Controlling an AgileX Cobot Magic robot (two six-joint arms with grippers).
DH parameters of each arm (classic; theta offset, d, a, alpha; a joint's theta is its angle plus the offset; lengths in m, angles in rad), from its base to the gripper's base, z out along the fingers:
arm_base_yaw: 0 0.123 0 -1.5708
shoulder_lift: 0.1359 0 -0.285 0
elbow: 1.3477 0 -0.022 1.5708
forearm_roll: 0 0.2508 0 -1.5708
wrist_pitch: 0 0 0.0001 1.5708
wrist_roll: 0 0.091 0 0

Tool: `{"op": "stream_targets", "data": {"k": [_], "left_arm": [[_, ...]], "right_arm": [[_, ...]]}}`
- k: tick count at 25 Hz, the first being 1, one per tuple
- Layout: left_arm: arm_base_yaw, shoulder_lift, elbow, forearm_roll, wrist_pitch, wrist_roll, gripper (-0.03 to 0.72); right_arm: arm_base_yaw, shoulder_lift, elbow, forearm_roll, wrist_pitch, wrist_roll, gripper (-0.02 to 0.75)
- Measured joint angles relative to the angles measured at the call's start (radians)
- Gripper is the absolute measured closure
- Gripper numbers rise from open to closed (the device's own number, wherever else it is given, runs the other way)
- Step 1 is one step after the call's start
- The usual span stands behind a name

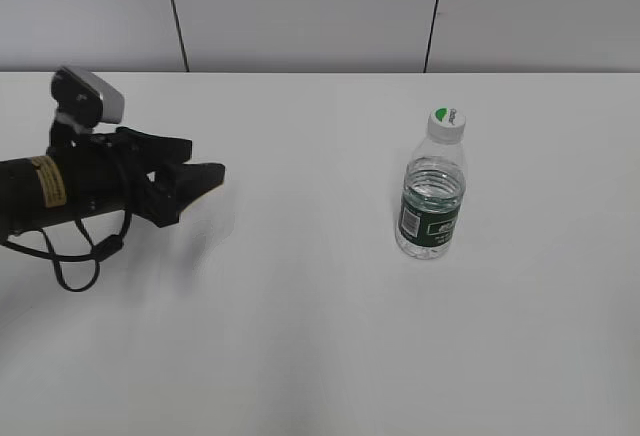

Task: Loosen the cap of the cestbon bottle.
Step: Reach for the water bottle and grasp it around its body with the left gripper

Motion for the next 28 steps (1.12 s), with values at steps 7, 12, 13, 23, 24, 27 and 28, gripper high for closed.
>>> {"op": "stream_targets", "data": {"k": [7, 12, 13, 23, 24, 27, 28], "left_arm": [[-0.001, 0.237, -0.232, 0.34, -0.135, -0.126, 0.189], [-0.029, 0.317, -0.355, 0.41, -0.164, -0.138, 0.207], [-0.036, 0.321, -0.367, 0.409, -0.163, -0.138, 0.211], [-0.058, 0.323, -0.377, 0.401, -0.226, -0.142, 0.216], [-0.062, 0.323, -0.377, 0.4, -0.231, -0.142, 0.216], [-0.085, 0.323, -0.378, 0.388, -0.234, -0.142, 0.216], [-0.093, 0.324, -0.382, 0.385, -0.234, -0.143, 0.216]], "right_arm": [[0.0, 0.0, 0.0, 0.0, 0.0, 0.0, 0.211], [0.0, 0.0, 0.0, 0.0, 0.0, 0.0, 0.211], [0.0, 0.0, 0.0, 0.0, 0.0, 0.0, 0.211], [0.0, 0.0, 0.0, 0.0, 0.0, 0.0, 0.211], [0.0, 0.0, 0.0, 0.0, 0.0, 0.0, 0.211], [0.0, 0.0, 0.0, 0.0, 0.0, 0.0, 0.211], [0.0, 0.0, 0.0, 0.0, 0.0, 0.0, 0.211]]}}
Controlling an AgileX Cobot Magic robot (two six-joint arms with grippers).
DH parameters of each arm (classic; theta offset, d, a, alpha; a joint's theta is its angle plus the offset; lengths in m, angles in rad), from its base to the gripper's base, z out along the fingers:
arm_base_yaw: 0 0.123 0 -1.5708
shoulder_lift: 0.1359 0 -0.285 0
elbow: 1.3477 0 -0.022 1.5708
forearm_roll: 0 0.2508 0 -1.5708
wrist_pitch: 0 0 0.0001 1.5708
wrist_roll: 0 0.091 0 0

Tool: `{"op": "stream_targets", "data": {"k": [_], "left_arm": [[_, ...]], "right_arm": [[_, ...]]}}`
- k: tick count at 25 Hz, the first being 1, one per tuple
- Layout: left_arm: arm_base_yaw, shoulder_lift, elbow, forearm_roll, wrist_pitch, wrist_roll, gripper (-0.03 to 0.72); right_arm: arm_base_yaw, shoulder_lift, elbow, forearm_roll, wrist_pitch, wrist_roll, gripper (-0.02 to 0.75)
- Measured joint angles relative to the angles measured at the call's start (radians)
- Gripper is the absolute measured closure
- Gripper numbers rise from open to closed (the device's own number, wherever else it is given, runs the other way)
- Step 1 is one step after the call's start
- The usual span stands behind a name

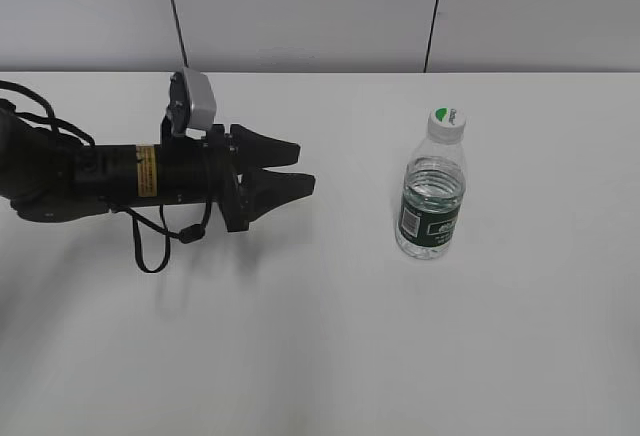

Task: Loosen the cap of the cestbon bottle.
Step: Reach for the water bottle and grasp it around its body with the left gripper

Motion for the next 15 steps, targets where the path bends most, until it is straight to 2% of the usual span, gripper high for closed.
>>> {"op": "stream_targets", "data": {"k": [5, 11, 15], "left_arm": [[-0.036, 0.028, -0.057, -0.013, -0.002, -0.02, 0.201], [-0.069, 0.05, -0.122, -0.016, 0.011, -0.092, 0.108], [-0.107, 0.055, -0.13, -0.021, 0.062, -0.097, 0.091]], "right_arm": [[0.0, 0.0, 0.0, 0.0, 0.0, 0.0, 0.211], [0.0, 0.0, 0.0, 0.0, 0.0, 0.0, 0.211], [0.0, 0.0, 0.0, 0.0, 0.0, 0.0, 0.211]]}}
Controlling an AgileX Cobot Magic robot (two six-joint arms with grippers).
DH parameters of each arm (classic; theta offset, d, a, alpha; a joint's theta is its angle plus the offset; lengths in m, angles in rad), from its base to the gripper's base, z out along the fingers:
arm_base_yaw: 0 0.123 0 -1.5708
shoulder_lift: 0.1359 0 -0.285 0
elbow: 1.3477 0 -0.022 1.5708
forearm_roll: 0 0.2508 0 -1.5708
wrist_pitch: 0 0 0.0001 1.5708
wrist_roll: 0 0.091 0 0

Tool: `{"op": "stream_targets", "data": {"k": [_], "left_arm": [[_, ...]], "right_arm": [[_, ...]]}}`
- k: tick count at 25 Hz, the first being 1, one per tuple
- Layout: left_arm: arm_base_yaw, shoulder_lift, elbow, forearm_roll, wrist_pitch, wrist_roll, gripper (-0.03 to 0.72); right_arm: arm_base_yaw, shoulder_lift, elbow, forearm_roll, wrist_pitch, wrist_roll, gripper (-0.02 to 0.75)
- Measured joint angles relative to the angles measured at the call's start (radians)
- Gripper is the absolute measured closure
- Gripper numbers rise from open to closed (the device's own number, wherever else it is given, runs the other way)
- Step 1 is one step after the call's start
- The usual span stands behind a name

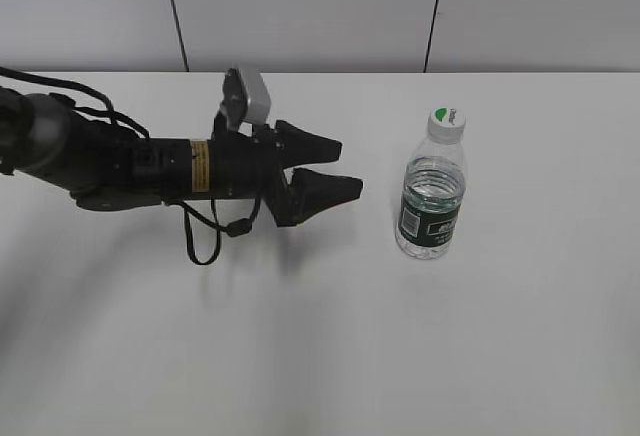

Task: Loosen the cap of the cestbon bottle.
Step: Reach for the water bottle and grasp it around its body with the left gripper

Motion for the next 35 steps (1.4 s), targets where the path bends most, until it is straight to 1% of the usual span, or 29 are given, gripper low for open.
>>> {"op": "stream_targets", "data": {"k": [6, 15, 19, 29, 35], "left_arm": [[-0.055, 0.036, -0.004, -0.026, 0.045, -0.003, 0.091], [-0.126, 0.109, -0.106, -0.031, 0.051, -0.009, 0.091], [-0.157, 0.144, -0.146, -0.029, 0.058, -0.035, 0.091], [-0.206, 0.189, -0.229, -0.061, 0.086, -0.056, 0.091], [-0.221, 0.225, -0.285, -0.08, 0.082, -0.065, 0.09]], "right_arm": [[0.0, 0.0, 0.0, 0.0, 0.0, 0.0, 0.211], [0.0, 0.0, 0.0, 0.0, 0.0, 0.0, 0.211], [0.0, 0.0, 0.0, 0.0, 0.0, 0.0, 0.211], [0.0, 0.0, 0.0, 0.0, 0.0, 0.0, 0.211], [0.0, 0.0, 0.0, 0.0, -0.001, 0.0, 0.211]]}}
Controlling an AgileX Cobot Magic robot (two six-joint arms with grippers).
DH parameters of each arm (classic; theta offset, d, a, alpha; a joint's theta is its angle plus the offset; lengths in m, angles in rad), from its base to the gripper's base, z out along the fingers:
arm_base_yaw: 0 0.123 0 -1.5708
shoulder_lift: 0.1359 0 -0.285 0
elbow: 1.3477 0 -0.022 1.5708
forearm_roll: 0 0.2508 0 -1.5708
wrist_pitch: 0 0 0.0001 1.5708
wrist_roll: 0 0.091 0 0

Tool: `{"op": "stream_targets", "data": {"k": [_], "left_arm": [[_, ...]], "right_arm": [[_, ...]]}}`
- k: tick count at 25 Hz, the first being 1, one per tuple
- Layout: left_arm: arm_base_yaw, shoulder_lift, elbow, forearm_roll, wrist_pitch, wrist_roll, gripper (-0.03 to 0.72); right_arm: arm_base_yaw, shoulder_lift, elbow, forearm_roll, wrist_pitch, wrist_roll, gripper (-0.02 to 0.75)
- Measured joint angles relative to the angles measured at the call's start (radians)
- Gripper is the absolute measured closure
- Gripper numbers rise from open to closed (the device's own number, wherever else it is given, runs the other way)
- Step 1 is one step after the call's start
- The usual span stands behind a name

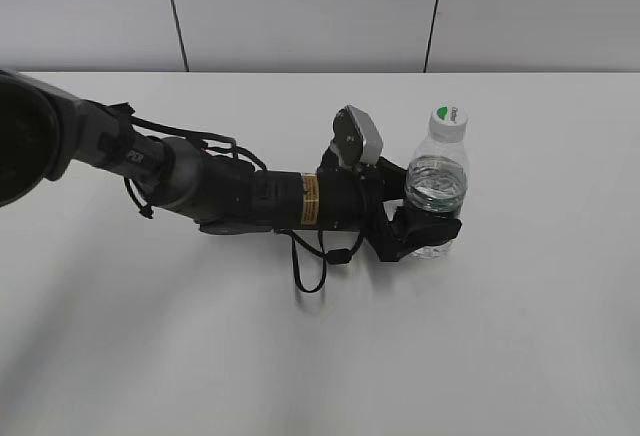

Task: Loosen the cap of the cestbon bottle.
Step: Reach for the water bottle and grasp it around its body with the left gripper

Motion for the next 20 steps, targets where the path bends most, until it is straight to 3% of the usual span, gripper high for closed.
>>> {"op": "stream_targets", "data": {"k": [7, 20], "left_arm": [[-0.009, 0.01, -0.013, -0.023, -0.002, -0.005, 0.093], [-0.01, 0.01, -0.013, -0.027, 0.001, -0.005, 0.164]], "right_arm": [[0.0, 0.0, 0.0, 0.0, 0.0, 0.0, 0.211], [0.0, 0.0, 0.0, 0.0, 0.0, 0.0, 0.211]]}}
